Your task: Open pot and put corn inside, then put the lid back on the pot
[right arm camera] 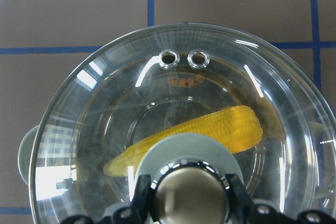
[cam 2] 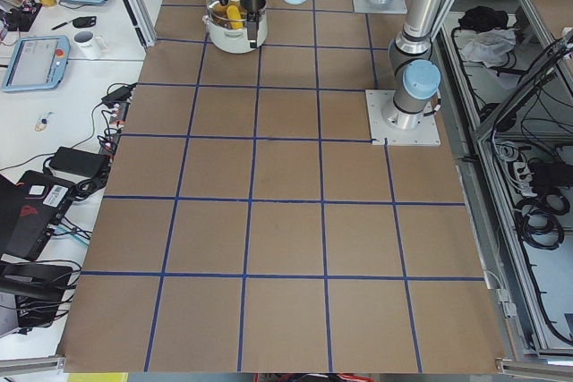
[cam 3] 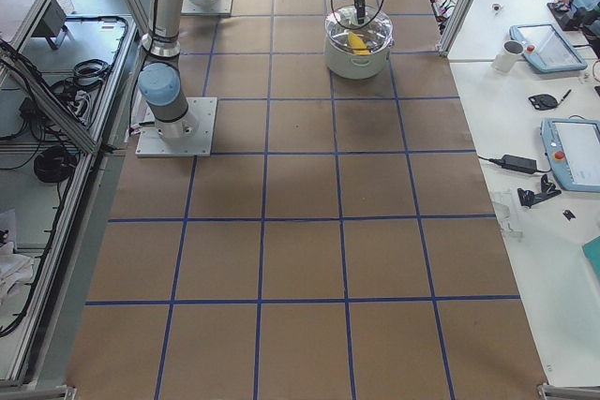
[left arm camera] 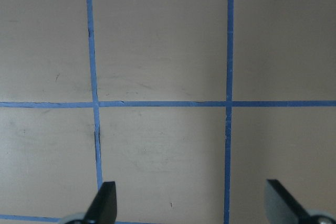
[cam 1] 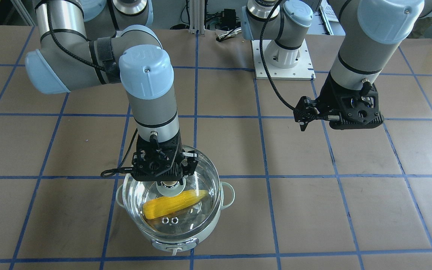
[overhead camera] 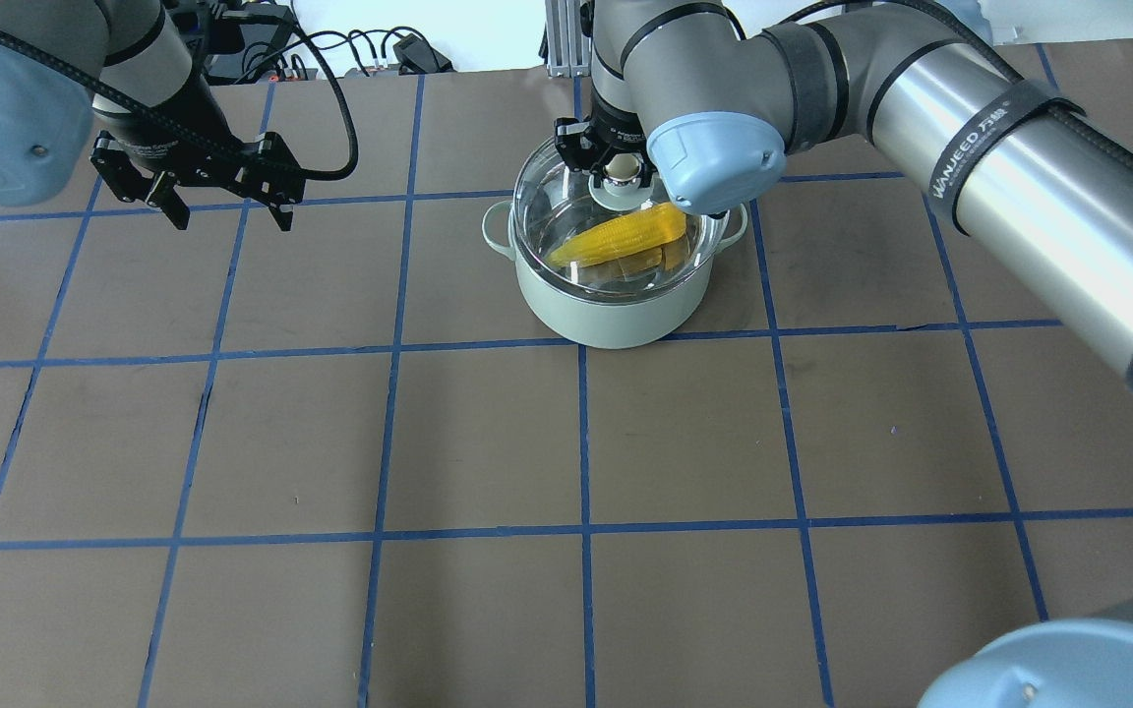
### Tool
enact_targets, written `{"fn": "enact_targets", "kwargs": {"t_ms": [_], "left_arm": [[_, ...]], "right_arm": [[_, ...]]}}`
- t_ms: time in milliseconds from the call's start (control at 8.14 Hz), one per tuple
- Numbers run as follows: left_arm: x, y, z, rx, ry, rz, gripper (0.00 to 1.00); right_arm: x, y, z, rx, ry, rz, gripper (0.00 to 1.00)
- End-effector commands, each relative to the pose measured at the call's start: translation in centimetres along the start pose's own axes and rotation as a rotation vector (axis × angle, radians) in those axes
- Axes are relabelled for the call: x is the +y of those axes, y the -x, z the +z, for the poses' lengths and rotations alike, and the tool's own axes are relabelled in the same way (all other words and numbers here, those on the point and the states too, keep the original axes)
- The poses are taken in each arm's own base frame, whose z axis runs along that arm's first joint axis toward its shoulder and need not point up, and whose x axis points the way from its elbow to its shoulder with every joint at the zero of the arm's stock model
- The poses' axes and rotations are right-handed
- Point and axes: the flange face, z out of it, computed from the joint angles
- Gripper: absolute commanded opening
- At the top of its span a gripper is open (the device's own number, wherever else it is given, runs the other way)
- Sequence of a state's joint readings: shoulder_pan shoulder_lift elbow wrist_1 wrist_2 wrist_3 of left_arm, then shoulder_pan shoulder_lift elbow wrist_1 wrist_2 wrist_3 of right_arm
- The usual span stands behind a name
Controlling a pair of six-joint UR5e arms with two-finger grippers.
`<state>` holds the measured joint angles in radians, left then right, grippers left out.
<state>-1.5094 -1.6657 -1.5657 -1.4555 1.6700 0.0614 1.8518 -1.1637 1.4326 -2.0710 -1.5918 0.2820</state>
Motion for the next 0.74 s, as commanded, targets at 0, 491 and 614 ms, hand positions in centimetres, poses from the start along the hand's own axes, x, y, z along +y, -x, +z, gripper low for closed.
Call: {"fn": "enact_targets", "kwargs": {"t_ms": [0, 491, 614], "left_arm": [[0.47, -0.08, -0.79, -0.004, -0.014, -0.043, 1.00], [0.45, -0.42, -0.78, -0.002, -0.017, -0.115, 1.00], [0.52, -1.07, -0.82, 0.047, -0.017, -0.110, 1.00]], "right_arm": [[-0.28, 0.27, 1.20, -0.010, -0.007, -0.005, 0.39], [0.18, 0.28, 1.88, -0.010, -0.001, -0.009, 0.38], [0.27, 0.37, 2.05, -0.011, 0.003, -0.010, 0.38]]}}
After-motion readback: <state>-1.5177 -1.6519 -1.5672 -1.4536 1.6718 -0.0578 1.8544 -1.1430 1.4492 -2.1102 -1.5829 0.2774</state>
